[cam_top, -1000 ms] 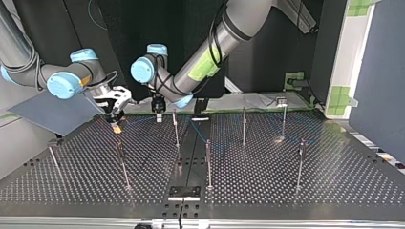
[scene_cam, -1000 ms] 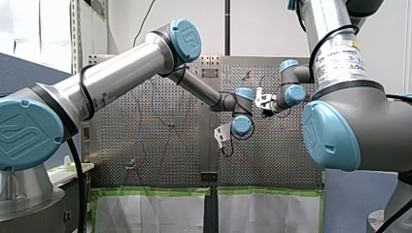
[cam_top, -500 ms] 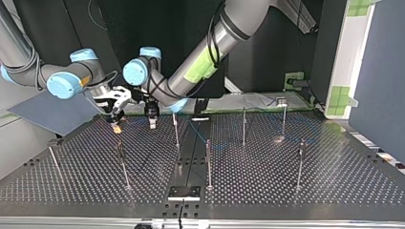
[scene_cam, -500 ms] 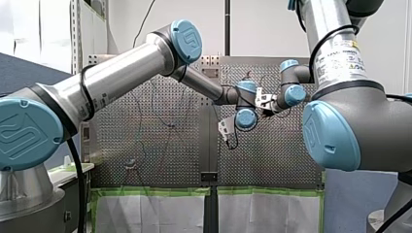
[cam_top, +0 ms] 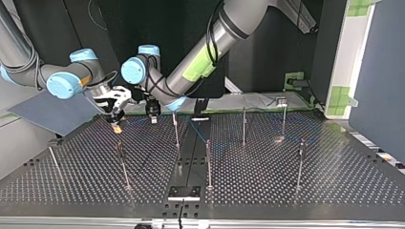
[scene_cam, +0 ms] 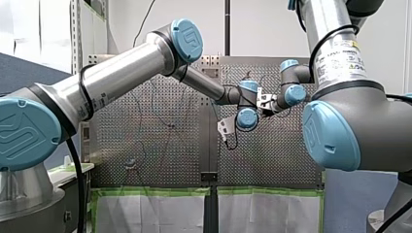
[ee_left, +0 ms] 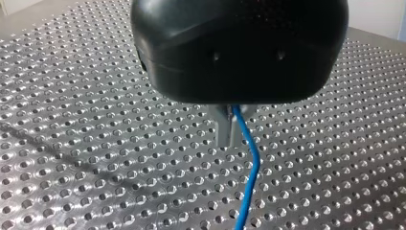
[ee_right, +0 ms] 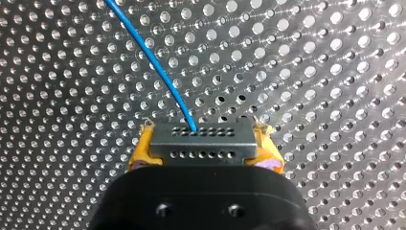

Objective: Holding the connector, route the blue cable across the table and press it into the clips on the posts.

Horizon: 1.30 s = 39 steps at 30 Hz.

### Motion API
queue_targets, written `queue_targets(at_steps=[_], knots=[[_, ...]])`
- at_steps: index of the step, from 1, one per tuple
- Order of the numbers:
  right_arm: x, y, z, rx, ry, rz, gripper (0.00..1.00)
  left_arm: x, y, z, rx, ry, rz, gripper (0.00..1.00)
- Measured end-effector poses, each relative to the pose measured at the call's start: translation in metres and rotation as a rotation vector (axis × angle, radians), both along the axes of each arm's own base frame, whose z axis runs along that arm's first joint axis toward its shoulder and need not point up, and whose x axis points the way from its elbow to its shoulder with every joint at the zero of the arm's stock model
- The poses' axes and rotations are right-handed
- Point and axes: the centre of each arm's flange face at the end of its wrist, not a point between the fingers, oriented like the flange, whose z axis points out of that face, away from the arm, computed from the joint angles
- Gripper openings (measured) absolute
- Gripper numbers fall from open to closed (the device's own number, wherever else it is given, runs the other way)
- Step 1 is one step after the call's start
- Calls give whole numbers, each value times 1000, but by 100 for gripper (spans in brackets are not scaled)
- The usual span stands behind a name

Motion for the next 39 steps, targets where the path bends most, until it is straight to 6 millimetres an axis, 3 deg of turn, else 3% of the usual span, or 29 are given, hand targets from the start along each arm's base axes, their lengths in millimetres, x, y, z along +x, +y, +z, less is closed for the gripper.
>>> queue_targets(at_steps=[4, 9, 10, 20, 27, 39], knots=[[0, 0, 1, -1, 2, 4, 0, 1, 2, -1, 6, 7, -3, 10], [3, 3, 6, -10, 0, 14, 0, 4, 6, -1, 15, 17, 2, 7], [3, 3, 9, -13, -2, 17, 0, 4, 7, -1, 18, 19, 4, 0], [5, 5, 25, -32, -10, 27, 0, -5, 10, 7, 12, 41, 40, 0], [4, 6, 44, -33, -8, 27, 0, -15, 8, 46, -6, 19, 34, 0], [-2, 18, 113, -101, -59, 22, 0, -27, 11, 113, -42, -38, 31, 0]])
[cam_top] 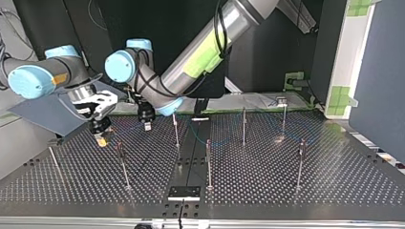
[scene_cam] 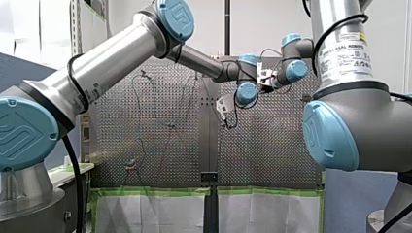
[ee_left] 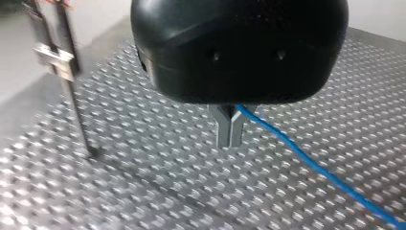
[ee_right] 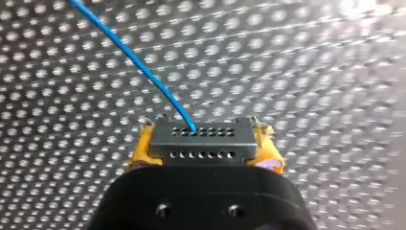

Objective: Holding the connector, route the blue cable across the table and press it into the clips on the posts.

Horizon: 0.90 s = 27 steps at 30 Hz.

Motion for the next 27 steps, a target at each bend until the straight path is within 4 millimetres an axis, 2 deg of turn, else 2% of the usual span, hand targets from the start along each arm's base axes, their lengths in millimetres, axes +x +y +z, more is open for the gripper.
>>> queue_targets(at_steps=[4, 13, 18, 22, 27], knots=[[-2, 7, 16, -8, -8, 0, 0, -5, 0, 18, -4, -17, -4, 0], [-3, 14, 33, -12, -15, -1, 0, -15, -2, 42, -17, -44, -14, 0], [-4, 16, 44, -22, -20, 4, 0, -11, 1, 62, -40, -76, -10, 0], [-5, 18, 64, -34, -25, 5, 0, -7, 3, 68, -49, -87, -7, 0], [-7, 17, 75, -40, -27, 3, 0, 0, 6, 73, -58, -99, -8, 0]])
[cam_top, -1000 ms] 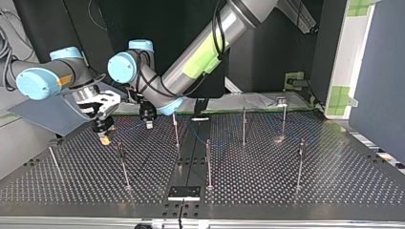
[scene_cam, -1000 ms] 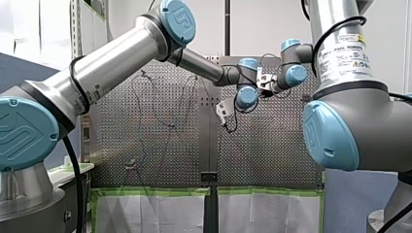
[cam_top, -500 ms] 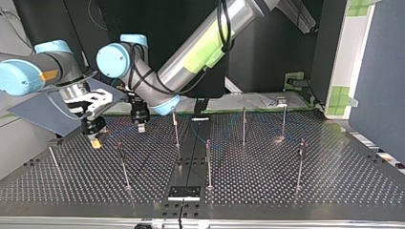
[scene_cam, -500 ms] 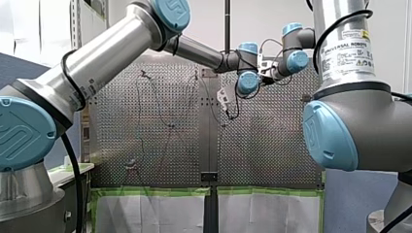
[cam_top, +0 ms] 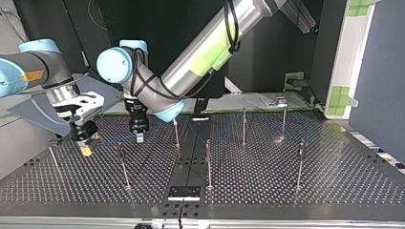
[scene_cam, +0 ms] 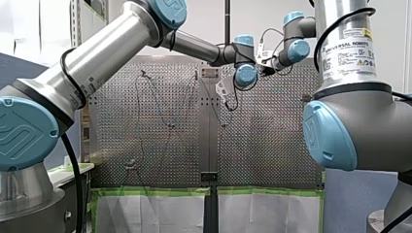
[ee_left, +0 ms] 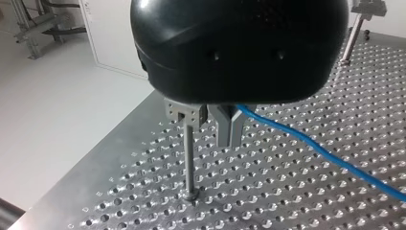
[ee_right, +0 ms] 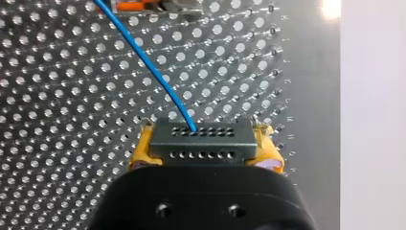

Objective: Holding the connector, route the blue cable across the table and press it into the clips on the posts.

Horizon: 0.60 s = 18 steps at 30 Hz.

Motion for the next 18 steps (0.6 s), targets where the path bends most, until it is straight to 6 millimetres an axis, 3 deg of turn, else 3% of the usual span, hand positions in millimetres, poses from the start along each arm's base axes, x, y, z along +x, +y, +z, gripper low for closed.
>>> queue_targets(at_steps=[18], knots=[[0, -5, 0, -6, -3, 23, 0, 40, 17, 8, -31, -66, -29, 0]])
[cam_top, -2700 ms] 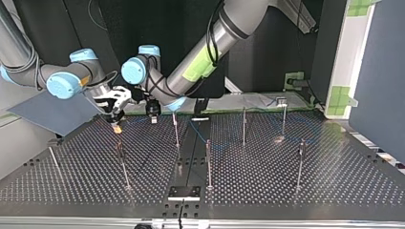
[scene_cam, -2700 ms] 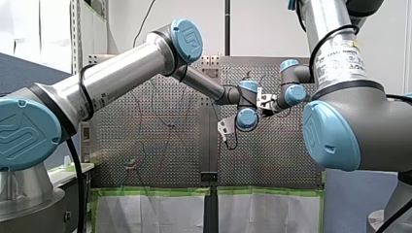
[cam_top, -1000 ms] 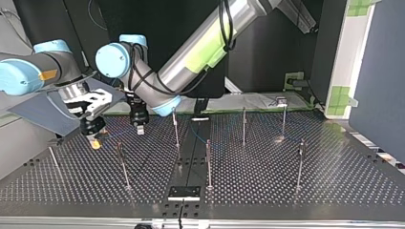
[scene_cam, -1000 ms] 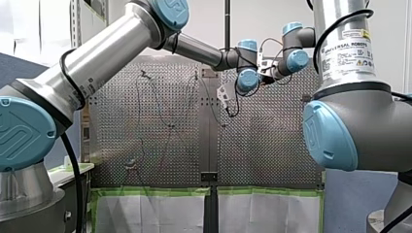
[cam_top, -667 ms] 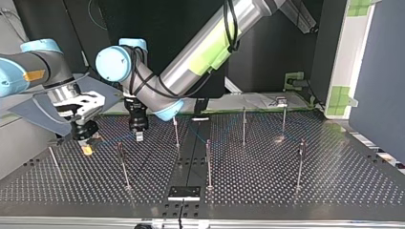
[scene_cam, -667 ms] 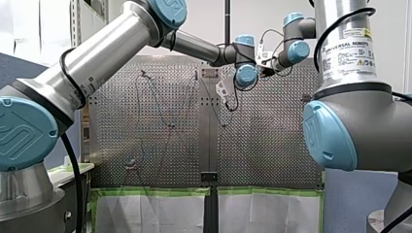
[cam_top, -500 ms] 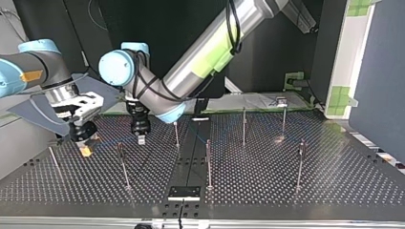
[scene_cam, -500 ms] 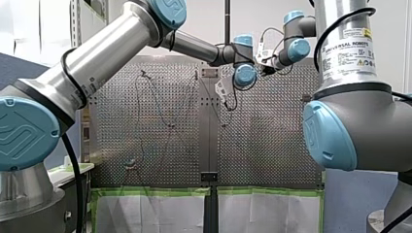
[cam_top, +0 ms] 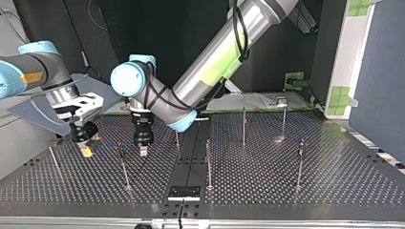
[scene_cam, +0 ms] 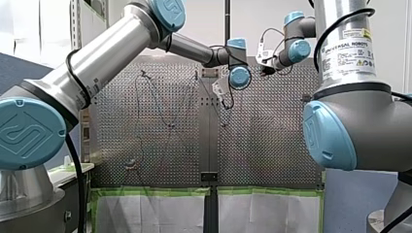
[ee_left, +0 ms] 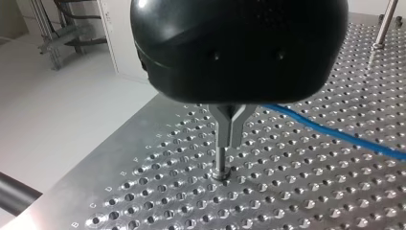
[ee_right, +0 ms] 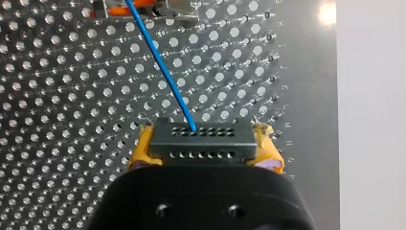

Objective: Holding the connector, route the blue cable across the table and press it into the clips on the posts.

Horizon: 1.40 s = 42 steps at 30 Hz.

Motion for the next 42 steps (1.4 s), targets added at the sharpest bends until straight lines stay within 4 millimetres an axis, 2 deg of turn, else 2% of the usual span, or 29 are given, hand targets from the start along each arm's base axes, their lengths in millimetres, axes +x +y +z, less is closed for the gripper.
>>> queue_targets(at_steps=[6, 15, 17, 18, 19, 20, 21, 22, 23, 24, 25, 26, 42], knots=[[-3, -8, -4, 2, -1, 4, 0, 12, 6, 2, 1, -18, -11, 0], [-8, -15, 4, -13, -8, -1, 0, 21, 14, 1, 14, -17, -15, 0], [-9, -15, 4, -14, -9, -3, 0, 21, 14, 1, 19, -12, -18, 15], [-9, -16, 4, -14, -9, -3, 0, 20, 14, 0, 23, -8, -20, 15], [-9, -16, 4, -14, -9, -4, 0, 19, 13, 0, 26, -4, -22, 25], [-10, -16, 4, -14, -10, -4, 0, 18, 12, -1, 29, 0, -25, 42], [-10, -16, 4, -14, -10, -4, 0, 15, 11, -2, 34, 7, -29, 42], [-10, -16, 4, -14, -10, -4, 0, 13, 10, -2, 38, 12, -32, 60], [-10, -16, 4, -14, -10, -4, 0, 11, 8, -3, 42, 17, -36, 72], [-9, -16, 4, -14, -10, -4, 0, 7, 6, -4, 47, 23, -42, 72], [-9, -16, 4, -14, -9, -3, 0, 5, 5, -4, 51, 29, -45, 90], [-9, -16, 4, -13, -9, -3, 0, 2, 4, -5, 54, 35, -48, 100], [-9, -16, 3, -10, -9, 0, 0, -30, -5, -16, 111, 142, -63, 100]])
